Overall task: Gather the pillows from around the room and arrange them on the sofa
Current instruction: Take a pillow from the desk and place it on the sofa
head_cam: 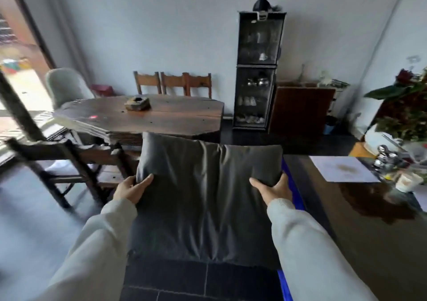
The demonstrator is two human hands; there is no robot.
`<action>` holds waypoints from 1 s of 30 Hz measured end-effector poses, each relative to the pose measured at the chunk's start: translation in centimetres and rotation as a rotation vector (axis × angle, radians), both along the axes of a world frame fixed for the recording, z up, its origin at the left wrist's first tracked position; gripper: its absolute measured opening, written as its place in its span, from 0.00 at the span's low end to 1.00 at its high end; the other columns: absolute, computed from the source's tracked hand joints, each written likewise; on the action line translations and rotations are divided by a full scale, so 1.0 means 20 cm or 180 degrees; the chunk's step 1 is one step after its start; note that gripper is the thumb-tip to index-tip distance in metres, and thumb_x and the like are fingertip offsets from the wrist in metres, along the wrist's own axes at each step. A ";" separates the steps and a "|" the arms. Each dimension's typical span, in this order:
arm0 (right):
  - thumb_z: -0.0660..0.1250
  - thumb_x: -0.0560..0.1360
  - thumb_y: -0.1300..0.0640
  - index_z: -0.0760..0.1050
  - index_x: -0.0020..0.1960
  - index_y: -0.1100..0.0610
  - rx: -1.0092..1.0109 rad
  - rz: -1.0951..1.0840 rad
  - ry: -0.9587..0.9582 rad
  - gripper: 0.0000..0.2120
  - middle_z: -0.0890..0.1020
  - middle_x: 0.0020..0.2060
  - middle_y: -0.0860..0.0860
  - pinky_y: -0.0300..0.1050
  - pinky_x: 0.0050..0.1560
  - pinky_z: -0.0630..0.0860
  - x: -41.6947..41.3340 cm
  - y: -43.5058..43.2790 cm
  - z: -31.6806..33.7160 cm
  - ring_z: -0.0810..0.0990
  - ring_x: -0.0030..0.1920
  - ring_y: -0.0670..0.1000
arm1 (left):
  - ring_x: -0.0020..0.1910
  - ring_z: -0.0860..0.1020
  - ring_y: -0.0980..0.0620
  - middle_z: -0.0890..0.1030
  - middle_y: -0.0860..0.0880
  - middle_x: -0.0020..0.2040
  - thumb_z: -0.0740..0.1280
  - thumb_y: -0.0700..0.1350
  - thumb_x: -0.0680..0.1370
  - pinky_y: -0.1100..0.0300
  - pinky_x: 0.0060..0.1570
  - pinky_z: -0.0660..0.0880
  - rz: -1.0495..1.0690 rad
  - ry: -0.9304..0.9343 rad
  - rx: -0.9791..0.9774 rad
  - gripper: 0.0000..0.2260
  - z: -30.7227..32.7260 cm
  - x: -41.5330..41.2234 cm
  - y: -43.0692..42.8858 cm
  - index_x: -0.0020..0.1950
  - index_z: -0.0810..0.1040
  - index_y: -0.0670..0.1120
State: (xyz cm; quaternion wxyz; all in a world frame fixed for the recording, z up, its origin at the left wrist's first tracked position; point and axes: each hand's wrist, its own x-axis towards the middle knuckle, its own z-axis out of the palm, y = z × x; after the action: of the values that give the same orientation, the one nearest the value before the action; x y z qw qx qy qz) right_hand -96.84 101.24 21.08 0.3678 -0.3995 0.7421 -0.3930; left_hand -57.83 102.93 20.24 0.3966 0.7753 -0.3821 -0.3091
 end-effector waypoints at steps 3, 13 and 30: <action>0.80 0.66 0.39 0.56 0.82 0.47 -0.0041 0.0498 -0.0112 0.53 0.75 0.71 0.56 0.55 0.66 0.71 0.52 -0.12 0.04 0.74 0.69 0.62 | 0.55 0.83 0.39 0.85 0.40 0.54 0.75 0.58 0.75 0.44 0.61 0.78 0.0543 0.0143 -0.0159 0.20 0.03 0.47 0.18 0.56 0.83 0.44; 0.81 0.66 0.41 0.59 0.81 0.50 -0.0289 0.1971 -0.0115 0.51 0.73 0.73 0.53 0.51 0.72 0.68 1.89 -0.41 0.10 0.73 0.72 0.58 | 0.57 0.82 0.42 0.85 0.43 0.56 0.77 0.63 0.71 0.47 0.63 0.77 0.1963 0.0186 -0.0333 0.24 0.02 1.50 0.69 0.57 0.83 0.46; 0.78 0.68 0.38 0.55 0.82 0.50 -0.0268 0.3569 0.0176 0.51 0.73 0.74 0.57 0.53 0.71 0.66 3.68 -1.16 0.06 0.71 0.73 0.60 | 0.49 0.84 0.50 0.86 0.52 0.47 0.78 0.61 0.70 0.50 0.58 0.80 0.3488 0.0243 -0.0506 0.16 0.01 2.49 0.57 0.50 0.83 0.53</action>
State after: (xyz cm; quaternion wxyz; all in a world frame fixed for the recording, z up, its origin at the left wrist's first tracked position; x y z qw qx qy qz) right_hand -23.14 78.14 22.26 0.4845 -0.7573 0.4092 -0.1560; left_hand -8.04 114.26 20.40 0.5702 0.8166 0.0696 -0.0556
